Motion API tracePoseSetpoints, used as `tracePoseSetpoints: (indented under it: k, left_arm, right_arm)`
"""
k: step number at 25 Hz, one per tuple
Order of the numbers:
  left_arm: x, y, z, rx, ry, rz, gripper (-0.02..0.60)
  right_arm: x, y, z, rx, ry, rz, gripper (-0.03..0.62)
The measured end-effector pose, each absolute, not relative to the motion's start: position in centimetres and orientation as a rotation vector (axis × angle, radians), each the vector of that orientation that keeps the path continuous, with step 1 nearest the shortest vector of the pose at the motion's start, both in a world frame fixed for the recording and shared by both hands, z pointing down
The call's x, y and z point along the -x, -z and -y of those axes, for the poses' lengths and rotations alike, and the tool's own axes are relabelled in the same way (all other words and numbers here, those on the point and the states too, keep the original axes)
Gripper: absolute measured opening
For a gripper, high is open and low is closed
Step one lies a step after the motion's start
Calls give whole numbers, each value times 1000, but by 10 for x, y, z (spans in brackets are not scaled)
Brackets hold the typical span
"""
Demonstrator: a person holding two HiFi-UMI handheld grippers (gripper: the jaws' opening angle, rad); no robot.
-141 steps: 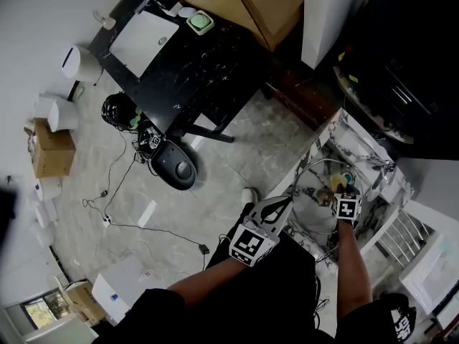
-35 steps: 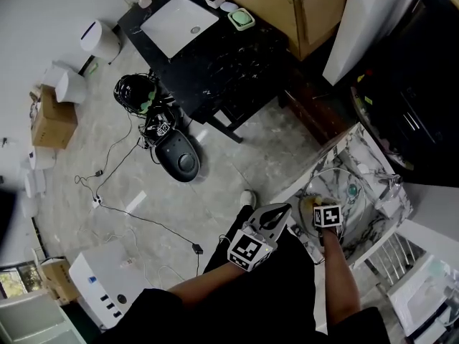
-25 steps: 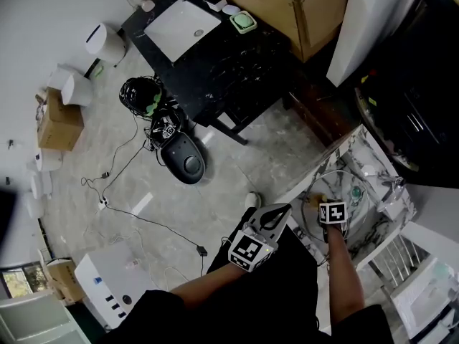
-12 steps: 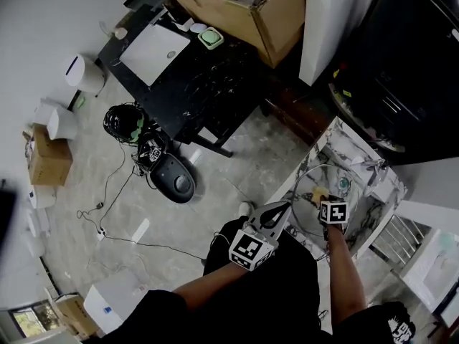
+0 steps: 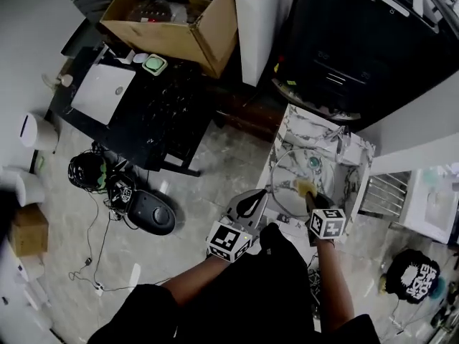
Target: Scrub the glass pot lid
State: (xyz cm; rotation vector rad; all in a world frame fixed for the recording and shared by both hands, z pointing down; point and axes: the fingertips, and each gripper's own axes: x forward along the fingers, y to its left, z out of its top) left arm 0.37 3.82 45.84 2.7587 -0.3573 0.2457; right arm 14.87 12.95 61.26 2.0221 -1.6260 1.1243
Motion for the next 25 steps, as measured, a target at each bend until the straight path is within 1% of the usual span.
tracePoseSetpoints:
  k: [6, 11, 16, 20, 25]
  left_arm:
    - [16, -434, -54, -2751, -209, 216, 17]
    - [26, -413, -68, -2759, -182, 118, 17]
    - [37, -393, -82, -2821, -185, 55, 17]
    - [50, -375, -103, -2817, -156, 58, 17]
    - [66, -355, -161, -2856, -130, 30, 17]
  right_arm:
    - [-98, -519, -140, -2270, -969, 1644, 63]
    - [-54, -452, -137, -2347, -755, 1646, 63]
    - [-7, -419, -146, -2391, -663, 1631, 63]
    - [11, -396, -165, -2435, -618, 1634, 63]
    - [26, -373, -210, -2472, -517, 1579, 63]
